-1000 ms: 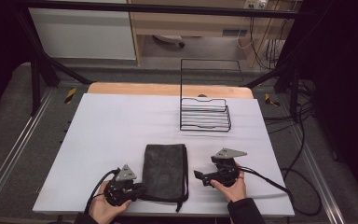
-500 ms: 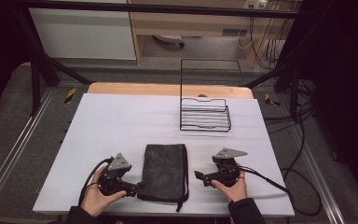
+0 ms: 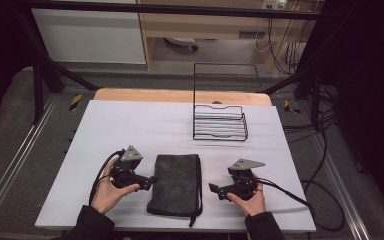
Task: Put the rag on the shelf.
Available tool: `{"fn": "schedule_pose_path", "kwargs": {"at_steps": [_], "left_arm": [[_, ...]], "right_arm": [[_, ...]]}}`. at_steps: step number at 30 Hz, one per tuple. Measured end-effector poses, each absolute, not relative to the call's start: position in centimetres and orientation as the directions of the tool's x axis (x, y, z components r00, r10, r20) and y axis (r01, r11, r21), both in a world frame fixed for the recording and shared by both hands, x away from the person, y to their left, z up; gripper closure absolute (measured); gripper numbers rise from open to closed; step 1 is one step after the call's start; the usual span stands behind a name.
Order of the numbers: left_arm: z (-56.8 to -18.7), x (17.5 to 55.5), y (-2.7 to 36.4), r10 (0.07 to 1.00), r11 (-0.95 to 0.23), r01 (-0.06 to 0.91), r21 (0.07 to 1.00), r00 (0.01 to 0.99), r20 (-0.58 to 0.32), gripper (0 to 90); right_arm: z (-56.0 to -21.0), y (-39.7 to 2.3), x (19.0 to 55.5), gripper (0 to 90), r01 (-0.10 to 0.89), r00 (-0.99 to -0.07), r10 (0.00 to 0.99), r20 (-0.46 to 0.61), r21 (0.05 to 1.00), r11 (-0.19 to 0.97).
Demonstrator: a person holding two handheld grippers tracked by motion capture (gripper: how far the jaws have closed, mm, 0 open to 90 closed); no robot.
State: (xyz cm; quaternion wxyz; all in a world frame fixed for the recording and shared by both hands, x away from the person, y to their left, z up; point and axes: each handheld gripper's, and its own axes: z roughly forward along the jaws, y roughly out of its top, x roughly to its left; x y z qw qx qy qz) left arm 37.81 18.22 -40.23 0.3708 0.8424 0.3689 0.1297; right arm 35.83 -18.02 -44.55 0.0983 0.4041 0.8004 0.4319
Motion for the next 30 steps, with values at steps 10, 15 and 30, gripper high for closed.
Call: {"fn": "schedule_pose_path", "kwargs": {"at_steps": [10, 15, 30], "left_arm": [[-41.2, 41.4, 17.8, 0.769, -0.416, 0.582, 0.699, 0.636, -0.072, 13.5], [-42.0, 43.0, 17.3, 0.802, -0.364, 0.619, 0.696, 0.589, -0.104, 23.0], [-44.1, 44.0, 16.5, 0.800, -0.329, 0.658, 0.677, 0.575, -0.171, 57.5]], "right_arm": [[-44.6, -18.0, 35.8, 2.2, 0.567, -0.653, 0.732, 0.195, 0.767, 0.301], [-44.6, -18.0, 35.8, 2.2, 0.566, -0.654, 0.731, 0.195, 0.767, 0.302], [-44.7, -17.9, 35.9, 2.8, 0.571, -0.652, 0.731, 0.202, 0.764, 0.299]]}}
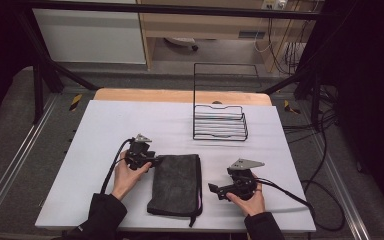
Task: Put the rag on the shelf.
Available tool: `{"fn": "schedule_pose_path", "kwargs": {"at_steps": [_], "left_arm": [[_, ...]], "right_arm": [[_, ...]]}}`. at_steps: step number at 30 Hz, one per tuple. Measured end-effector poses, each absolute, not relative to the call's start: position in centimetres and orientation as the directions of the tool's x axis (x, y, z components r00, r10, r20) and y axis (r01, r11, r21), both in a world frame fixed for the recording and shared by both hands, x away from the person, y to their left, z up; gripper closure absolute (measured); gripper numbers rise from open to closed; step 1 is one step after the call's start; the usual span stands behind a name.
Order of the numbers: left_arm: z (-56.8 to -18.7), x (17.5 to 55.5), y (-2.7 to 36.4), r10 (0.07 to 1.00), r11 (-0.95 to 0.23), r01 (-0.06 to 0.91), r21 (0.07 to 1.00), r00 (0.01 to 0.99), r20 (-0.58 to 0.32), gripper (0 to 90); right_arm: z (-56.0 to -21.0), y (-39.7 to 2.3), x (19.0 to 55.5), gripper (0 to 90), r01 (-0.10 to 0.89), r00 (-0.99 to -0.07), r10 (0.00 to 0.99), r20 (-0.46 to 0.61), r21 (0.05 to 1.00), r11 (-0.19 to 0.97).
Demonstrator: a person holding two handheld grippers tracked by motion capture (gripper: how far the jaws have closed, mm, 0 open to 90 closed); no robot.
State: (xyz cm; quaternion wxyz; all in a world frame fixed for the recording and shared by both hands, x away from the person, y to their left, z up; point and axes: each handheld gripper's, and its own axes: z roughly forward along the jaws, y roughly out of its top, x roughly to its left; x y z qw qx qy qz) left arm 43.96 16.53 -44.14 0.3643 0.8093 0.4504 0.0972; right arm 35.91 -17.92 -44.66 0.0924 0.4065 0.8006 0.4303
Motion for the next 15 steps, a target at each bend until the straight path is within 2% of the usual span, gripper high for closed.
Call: {"fn": "schedule_pose_path", "kwargs": {"at_steps": [8, 10, 15], "left_arm": [[-44.5, 43.7, 16.6, 0.784, -0.316, 0.662, 0.680, 0.586, -0.205, 68.0], [-44.5, 43.7, 16.5, 0.780, -0.316, 0.665, 0.677, 0.588, -0.213, 73.0], [-44.6, 43.5, 16.3, 0.779, -0.323, 0.661, 0.677, 0.592, -0.207, 75.6]], "right_arm": [[-44.6, -17.9, 36.1, 3.0, 0.570, -0.651, 0.729, 0.211, 0.770, 0.287], [-44.5, -17.9, 36.4, 3.3, 0.572, -0.645, 0.729, 0.228, 0.777, 0.263], [-44.0, -17.8, 37.0, 3.4, 0.563, -0.632, 0.741, 0.228, 0.792, 0.237]]}}
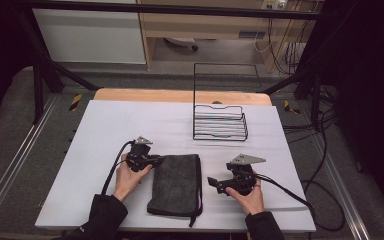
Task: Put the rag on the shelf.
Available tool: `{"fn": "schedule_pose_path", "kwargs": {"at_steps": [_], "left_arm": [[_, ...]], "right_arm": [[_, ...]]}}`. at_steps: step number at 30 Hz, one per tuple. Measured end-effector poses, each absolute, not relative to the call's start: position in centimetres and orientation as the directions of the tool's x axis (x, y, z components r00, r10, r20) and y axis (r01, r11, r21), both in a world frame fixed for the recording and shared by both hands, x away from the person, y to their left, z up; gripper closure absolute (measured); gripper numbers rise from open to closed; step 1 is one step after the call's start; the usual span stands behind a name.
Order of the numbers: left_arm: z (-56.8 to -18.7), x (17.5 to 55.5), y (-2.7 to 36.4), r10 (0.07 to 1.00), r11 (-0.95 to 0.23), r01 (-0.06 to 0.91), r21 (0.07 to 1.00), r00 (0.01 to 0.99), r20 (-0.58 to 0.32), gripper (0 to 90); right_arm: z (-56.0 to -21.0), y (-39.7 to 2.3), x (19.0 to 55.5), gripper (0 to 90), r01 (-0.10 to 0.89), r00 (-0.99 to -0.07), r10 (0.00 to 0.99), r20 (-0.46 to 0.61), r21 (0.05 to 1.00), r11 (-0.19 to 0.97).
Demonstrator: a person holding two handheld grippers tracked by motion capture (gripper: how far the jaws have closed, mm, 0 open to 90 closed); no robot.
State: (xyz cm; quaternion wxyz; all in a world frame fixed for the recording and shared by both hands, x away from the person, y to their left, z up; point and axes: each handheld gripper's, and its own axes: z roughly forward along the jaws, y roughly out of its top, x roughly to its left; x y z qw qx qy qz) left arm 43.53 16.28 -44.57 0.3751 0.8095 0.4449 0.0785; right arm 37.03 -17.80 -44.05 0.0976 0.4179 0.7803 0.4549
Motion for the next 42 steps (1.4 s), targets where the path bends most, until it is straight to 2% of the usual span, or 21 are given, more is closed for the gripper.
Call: {"fn": "schedule_pose_path", "kwargs": {"at_steps": [7, 12, 15, 16, 17, 18, 22, 24, 27, 28, 30, 42], "left_arm": [[-44.8, 43.4, 16.3, 0.777, -0.322, 0.653, 0.686, 0.596, -0.203, 76.3], [-44.8, 43.5, 16.4, 0.773, -0.322, 0.650, 0.688, 0.601, -0.206, 76.3], [-44.9, 43.5, 16.4, 0.771, -0.322, 0.648, 0.690, 0.603, -0.206, 76.3], [-44.9, 43.4, 16.4, 0.771, -0.322, 0.647, 0.691, 0.603, -0.205, 76.3], [-44.9, 43.4, 16.4, 0.772, -0.321, 0.646, 0.693, 0.602, -0.205, 76.3], [-44.9, 43.4, 16.4, 0.771, -0.322, 0.645, 0.693, 0.603, -0.203, 76.3], [-44.9, 43.4, 16.5, 0.767, -0.322, 0.643, 0.694, 0.607, -0.207, 76.3], [-44.9, 43.5, 16.5, 0.766, -0.320, 0.644, 0.695, 0.608, -0.211, 76.3], [-45.0, 43.5, 16.5, 0.765, -0.318, 0.644, 0.696, 0.608, -0.213, 76.2], [-45.0, 43.5, 16.5, 0.765, -0.318, 0.644, 0.696, 0.608, -0.213, 76.2], [-45.0, 43.4, 16.5, 0.764, -0.320, 0.642, 0.697, 0.610, -0.210, 76.2], [-45.0, 43.3, 16.5, 0.757, -0.343, 0.619, 0.707, 0.628, -0.182, 76.4]], "right_arm": [[-43.0, -16.1, 38.6, 3.3, 0.561, -0.621, 0.757, 0.203, 0.789, 0.249], [-42.6, -14.4, 39.9, 8.6, 0.555, -0.630, 0.753, 0.190, 0.788, 0.266], [-42.8, -12.7, 41.5, 16.9, 0.566, -0.629, 0.748, 0.212, 0.785, 0.254], [-42.8, -12.7, 41.5, 16.9, 0.566, -0.629, 0.748, 0.212, 0.785, 0.254], [-43.1, -12.0, 42.3, 21.9, 0.566, -0.632, 0.745, 0.213, 0.784, 0.256], [-43.1, -12.0, 42.3, 21.9, 0.566, -0.632, 0.745, 0.213, 0.784, 0.256], [-44.4, -11.5, 43.5, 33.5, 0.590, -0.616, 0.762, 0.199, 0.757, 0.279], [-44.6, -11.5, 43.6, 35.5, 0.596, -0.615, 0.765, 0.192, 0.749, 0.291], [-45.3, -11.3, 43.7, 47.6, 0.610, -0.624, 0.754, 0.205, 0.731, 0.306], [-45.3, -11.3, 43.7, 47.6, 0.610, -0.624, 0.754, 0.205, 0.731, 0.306], [-45.3, -11.3, 43.7, 55.3, 0.625, -0.624, 0.747, 0.230, 0.721, 0.300], [-45.2, -11.3, 43.6, 69.7, 0.693, -0.586, 0.747, 0.315, 0.672, 0.260]]}}
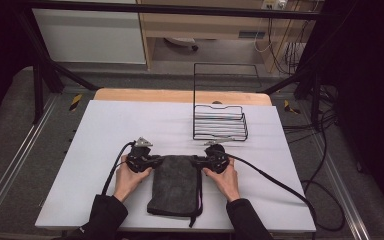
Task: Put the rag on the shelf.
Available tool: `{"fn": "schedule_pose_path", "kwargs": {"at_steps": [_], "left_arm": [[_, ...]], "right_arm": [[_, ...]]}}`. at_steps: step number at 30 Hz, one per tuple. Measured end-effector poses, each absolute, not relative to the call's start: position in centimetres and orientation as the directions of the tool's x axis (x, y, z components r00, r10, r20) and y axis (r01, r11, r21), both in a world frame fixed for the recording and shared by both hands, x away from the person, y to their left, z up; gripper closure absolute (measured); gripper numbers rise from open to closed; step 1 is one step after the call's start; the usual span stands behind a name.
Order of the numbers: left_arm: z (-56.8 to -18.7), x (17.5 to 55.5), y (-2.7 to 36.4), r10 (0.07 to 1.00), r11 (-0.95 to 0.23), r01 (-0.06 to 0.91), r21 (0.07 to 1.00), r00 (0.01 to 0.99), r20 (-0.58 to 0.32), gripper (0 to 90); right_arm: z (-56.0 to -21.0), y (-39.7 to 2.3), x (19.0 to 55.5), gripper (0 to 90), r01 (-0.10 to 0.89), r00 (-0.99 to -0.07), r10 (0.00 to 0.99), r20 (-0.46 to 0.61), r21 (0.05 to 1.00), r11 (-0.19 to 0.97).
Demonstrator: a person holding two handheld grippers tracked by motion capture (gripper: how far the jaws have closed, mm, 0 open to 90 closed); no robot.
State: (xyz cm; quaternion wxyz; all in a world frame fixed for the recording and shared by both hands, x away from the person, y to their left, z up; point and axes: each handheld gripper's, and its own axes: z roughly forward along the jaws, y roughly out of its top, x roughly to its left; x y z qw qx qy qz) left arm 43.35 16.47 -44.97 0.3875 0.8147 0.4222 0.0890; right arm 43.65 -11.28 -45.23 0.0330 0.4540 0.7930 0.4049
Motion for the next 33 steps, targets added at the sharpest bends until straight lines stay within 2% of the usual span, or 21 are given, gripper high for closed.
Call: {"fn": "schedule_pose_path", "kwargs": {"at_steps": [3, 8, 21, 33], "left_arm": [[-45.0, 43.4, 16.6, 0.749, -0.344, 0.616, 0.709, 0.635, -0.188, 77.3], [-44.9, 43.3, 16.5, 0.747, -0.344, 0.613, 0.711, 0.638, -0.188, 79.8], [-42.7, 42.4, 17.6, 0.733, -0.293, 0.588, 0.754, 0.645, -0.218, 81.3], [-39.8, 40.9, 18.0, 0.723, -0.279, 0.515, 0.811, 0.668, -0.175, 81.3]], "right_arm": [[-45.2, -11.6, 43.7, 76.6, 0.714, -0.576, 0.735, 0.359, 0.658, 0.238], [-45.2, -11.9, 43.7, 79.0, 0.728, -0.567, 0.725, 0.390, 0.649, 0.219], [-43.1, -12.2, 42.5, 79.8, 0.655, -0.618, 0.693, 0.370, 0.730, 0.196], [-40.9, -12.4, 41.4, 79.8, 0.582, -0.663, 0.669, 0.336, 0.794, 0.178]]}}
